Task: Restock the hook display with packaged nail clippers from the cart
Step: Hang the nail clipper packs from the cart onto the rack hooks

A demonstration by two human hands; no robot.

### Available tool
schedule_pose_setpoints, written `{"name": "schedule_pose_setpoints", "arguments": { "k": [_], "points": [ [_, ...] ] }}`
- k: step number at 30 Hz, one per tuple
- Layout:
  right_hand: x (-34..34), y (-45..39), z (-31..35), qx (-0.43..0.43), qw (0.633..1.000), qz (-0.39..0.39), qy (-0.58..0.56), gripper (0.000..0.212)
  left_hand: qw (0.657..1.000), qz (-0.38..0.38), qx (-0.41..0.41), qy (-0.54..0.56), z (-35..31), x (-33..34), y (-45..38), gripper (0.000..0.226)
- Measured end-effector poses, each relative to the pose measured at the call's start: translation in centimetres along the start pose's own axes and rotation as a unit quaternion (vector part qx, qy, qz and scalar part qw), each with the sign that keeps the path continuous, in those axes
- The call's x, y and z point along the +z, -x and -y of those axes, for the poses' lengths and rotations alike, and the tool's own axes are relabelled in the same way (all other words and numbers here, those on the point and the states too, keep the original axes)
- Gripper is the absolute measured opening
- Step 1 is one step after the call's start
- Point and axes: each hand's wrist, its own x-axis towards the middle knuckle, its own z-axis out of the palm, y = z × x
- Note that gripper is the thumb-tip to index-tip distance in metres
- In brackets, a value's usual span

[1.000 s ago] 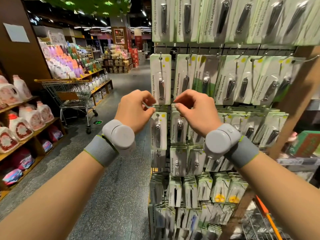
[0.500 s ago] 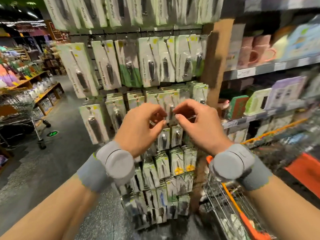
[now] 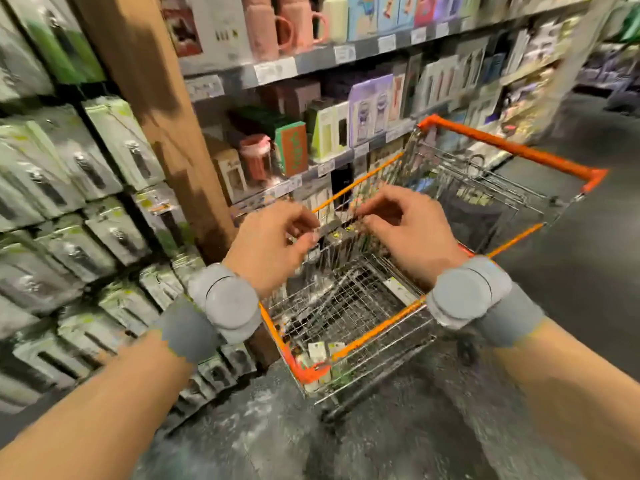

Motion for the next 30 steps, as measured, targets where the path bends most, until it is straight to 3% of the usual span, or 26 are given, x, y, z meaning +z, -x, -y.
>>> {"name": "schedule_pose_setpoints", "arguments": {
  "k": [6, 13, 18, 20, 24, 30],
  "points": [
    [-1.5, -2.2, -7.0, 0.046, 0.997, 0.053, 0.039, 0.012, 0.993, 0.084, -0.088, 0.007, 0.8, 7.4, -3.8, 0.008],
    [3.7, -8.9, -14.2, 0.093, 0.984, 0.137, 0.059, 0.017, 0.958, 0.18, -0.219, -0.04, 7.7, 14.9, -7.9, 0.009],
    [10.0, -14.0, -20.4, 0.175, 0.959, 0.217, 0.057, 0.023, 0.891, 0.287, -0.342, -0.078, 14.9, 20.2, -11.2, 0.034],
    [12.4, -15.4, -22.6, 0.192, 0.939, 0.274, 0.076, 0.019, 0.863, 0.318, -0.39, -0.049, 17.9, 22.9, -11.6, 0.032],
    [17.6, -16.3, -26.7, 0.202, 0.909, 0.349, 0.104, 0.023, 0.815, 0.312, -0.489, -0.003, 22.8, 27.9, -10.0, 0.035],
    [24.0, -14.0, -31.8, 0.226, 0.876, 0.402, 0.138, 0.022, 0.787, 0.298, -0.54, 0.005, 26.3, 33.5, -6.3, 0.034]
  ]
}}
